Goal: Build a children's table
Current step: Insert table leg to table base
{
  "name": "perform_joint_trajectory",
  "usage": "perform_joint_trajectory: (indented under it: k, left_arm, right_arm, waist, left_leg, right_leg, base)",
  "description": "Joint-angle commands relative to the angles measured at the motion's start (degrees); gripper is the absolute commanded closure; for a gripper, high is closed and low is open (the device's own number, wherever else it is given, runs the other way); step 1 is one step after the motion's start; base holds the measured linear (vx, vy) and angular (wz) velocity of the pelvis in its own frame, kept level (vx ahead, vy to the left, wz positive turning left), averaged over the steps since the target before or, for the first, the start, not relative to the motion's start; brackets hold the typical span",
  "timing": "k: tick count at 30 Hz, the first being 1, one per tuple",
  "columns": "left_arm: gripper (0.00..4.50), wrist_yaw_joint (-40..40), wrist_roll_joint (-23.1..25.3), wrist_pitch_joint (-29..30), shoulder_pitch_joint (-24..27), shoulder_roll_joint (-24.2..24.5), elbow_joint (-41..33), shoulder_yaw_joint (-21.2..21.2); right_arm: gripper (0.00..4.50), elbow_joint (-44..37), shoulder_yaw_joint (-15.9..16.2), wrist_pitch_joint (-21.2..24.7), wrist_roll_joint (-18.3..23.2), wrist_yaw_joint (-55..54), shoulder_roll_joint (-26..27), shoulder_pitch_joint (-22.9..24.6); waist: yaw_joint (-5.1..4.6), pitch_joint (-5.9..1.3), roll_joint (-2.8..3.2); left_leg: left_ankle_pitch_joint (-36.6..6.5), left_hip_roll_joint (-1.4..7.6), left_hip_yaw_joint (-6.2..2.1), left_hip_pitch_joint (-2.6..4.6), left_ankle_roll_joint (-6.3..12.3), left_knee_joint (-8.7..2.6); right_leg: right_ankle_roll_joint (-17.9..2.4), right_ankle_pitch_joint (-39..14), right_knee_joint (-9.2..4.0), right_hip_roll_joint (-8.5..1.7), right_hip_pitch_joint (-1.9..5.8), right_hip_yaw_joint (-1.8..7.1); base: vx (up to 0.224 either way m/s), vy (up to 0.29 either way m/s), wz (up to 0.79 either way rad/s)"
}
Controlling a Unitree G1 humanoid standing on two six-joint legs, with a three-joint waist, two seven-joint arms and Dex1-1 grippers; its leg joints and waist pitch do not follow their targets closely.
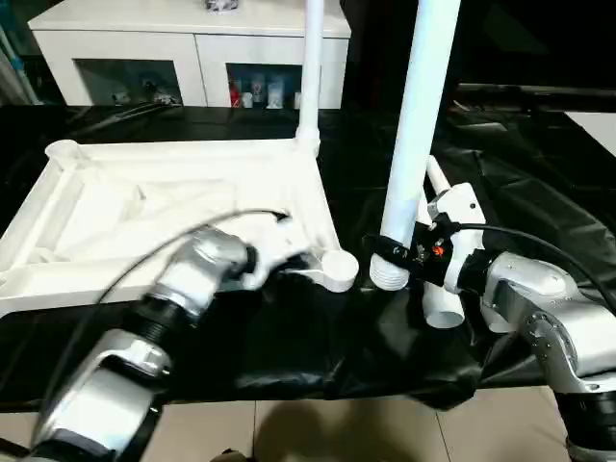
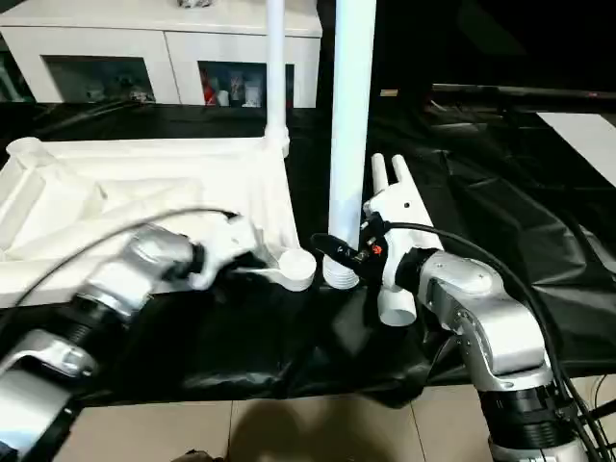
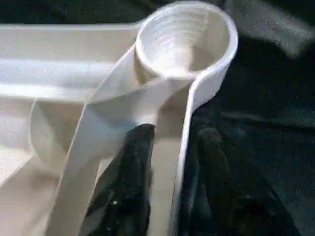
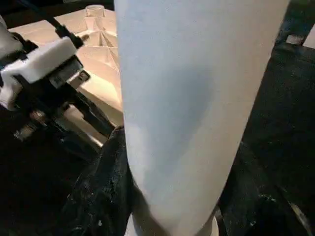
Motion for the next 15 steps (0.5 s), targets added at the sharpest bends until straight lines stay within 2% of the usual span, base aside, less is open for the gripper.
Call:
perform_joint_trajectory:
  k: [1, 3, 5, 8, 9, 10, 15]
  left_arm:
    - [2.89, -0.2, 0.6, -2.1, -1.8, 0.4, 1.6, -0.2]
    - [2.89, 0.5, 0.4, -3.1, -2.4, 0.1, 2.9, 0.2]
    - [2.89, 0.2, 0.0, -3.9, -3.2, -0.3, 4.8, 0.4]
    - [2.89, -0.3, -0.1, -4.6, -3.8, -0.7, 6.8, 0.2]
    - [2.89, -0.4, 0.0, -4.6, -4.0, -0.8, 7.4, 0.3]
    - [2.89, -0.6, 0.1, -4.9, -4.1, -0.9, 7.7, 0.3]
    - [2.89, -2.0, 0.6, -6.7, -5.3, -1.1, 10.8, -0.2]
  right_arm:
    - [2.64, -0.1, 0.4, -0.9, -0.1, 0.1, 0.1, -1.1]
    - [2.64, -0.1, 0.4, -1.0, -0.1, 0.2, 0.1, -1.1]
    - [2.64, -0.2, 0.4, -1.0, -0.2, 0.3, 0.1, -1.0]
    - [2.64, -0.4, 0.4, -1.0, -0.4, 0.3, 0.1, -0.8]
    - [2.64, -0.4, 0.4, -1.1, -0.4, 0.3, 0.0, -0.7]
    - [2.64, -0.5, 0.4, -1.1, -0.4, 0.3, 0.0, -0.6]
    - [2.64, -1.0, 0.2, -1.0, -0.4, 0.3, -0.3, -0.2]
  waist:
    - [0.20, -3.93, -0.02]
    - [0.23, -3.95, -0.05]
    - [0.39, -4.01, 0.19]
    - [0.41, -4.03, 0.05]
    - [0.38, -4.06, 0.34]
    - [0.32, -4.09, 0.26]
    - [0.32, -4.01, 0.36]
  left_leg:
    - [-17.7, 2.81, -1.74, 1.57, -0.17, -4.52]
    - [-17.9, 2.81, -1.73, 1.58, -0.36, -4.52]
    - [-17.9, 2.86, -1.75, 1.72, -0.48, -4.51]
    - [-17.6, 2.82, -1.71, 1.56, -0.44, -4.50]
    - [-17.4, 2.80, -1.73, 1.53, -0.41, -4.49]
    - [-17.3, 2.77, -1.69, 1.53, -0.38, -4.46]
    - [-18.2, 2.77, -1.74, 1.61, -0.42, -4.51]
  right_leg:
    - [-11.4, -16.8, -4.61, -3.01, 1.91, 2.00]
    - [-11.4, -16.5, -4.60, -3.08, 1.95, 2.03]
    - [-11.7, -15.8, -4.52, -3.10, 1.91, 2.05]
    - [-12.1, -14.9, -4.44, -3.14, 2.07, 2.07]
    - [-12.2, -14.3, -4.44, -3.12, 2.10, 2.08]
    - [-12.4, -13.7, -4.42, -3.06, 2.13, 2.06]
    - [-12.6, -14.7, -4.55, -3.12, 2.16, 2.04]
  base:
    - [0.000, 0.000, 0.00]
    - [0.000, 0.000, 0.00]
    - [0.000, 0.000, 0.00]
    - [0.000, 0.000, 0.00]
    - [0.000, 0.000, 0.00]
    - [0.000, 0.000, 0.00]
    - [0.000, 0.000, 0.00]
